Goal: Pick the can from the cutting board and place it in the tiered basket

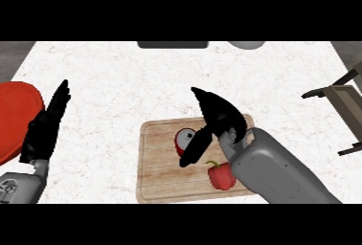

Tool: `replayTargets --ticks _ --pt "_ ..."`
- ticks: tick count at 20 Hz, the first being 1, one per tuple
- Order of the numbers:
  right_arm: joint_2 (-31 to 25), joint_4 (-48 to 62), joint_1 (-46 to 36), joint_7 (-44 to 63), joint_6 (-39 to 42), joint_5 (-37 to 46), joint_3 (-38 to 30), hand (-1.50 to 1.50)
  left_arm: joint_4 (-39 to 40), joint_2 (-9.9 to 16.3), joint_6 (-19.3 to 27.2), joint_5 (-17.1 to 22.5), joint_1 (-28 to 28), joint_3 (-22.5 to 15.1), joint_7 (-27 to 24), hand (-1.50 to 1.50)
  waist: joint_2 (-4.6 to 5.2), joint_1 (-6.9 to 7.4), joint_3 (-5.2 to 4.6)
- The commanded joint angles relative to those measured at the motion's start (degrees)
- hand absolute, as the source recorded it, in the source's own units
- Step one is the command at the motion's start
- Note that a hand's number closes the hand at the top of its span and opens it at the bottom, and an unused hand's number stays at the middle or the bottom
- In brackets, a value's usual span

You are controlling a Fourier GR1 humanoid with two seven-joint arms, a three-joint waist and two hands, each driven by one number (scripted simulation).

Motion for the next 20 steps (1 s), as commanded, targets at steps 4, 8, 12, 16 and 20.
replayTargets --ticks 4,8,12,16,20 --pt "1.80 -4.36 -0.68 15.44 1.58 4.64 4.17 -1.50 0.10 -0.49 -0.68 -0.79 2.28 0.73 -1.71 0.00 -0.25 -0.28 -0.03" --pt "3.79 0.57 -1.72 11.69 1.80 7.90 4.48 -1.50 1.27 -2.05 -0.06 -1.85 -0.42 1.13 -1.39 0.00 0.08 0.03 -0.02" --pt "2.63 0.34 0.03 11.01 3.34 8.12 3.70 -1.50 1.58 -1.15 -1.83 -1.09 0.56 2.50 -1.91 0.00 0.05 0.01 -0.01" --pt "5.32 1.46 -0.99 12.91 4.53 8.30 3.63 -1.50 0.58 -1.00 -2.22 -1.65 0.06 2.58 0.41 0.00 0.02 0.06 -0.01" --pt "4.11 2.31 3.37 9.74 4.15 9.01 3.11 -1.50 4.22 -2.26 -2.95 -1.54 -0.55 3.43 -3.11 0.00 0.16 -0.43 -0.03"
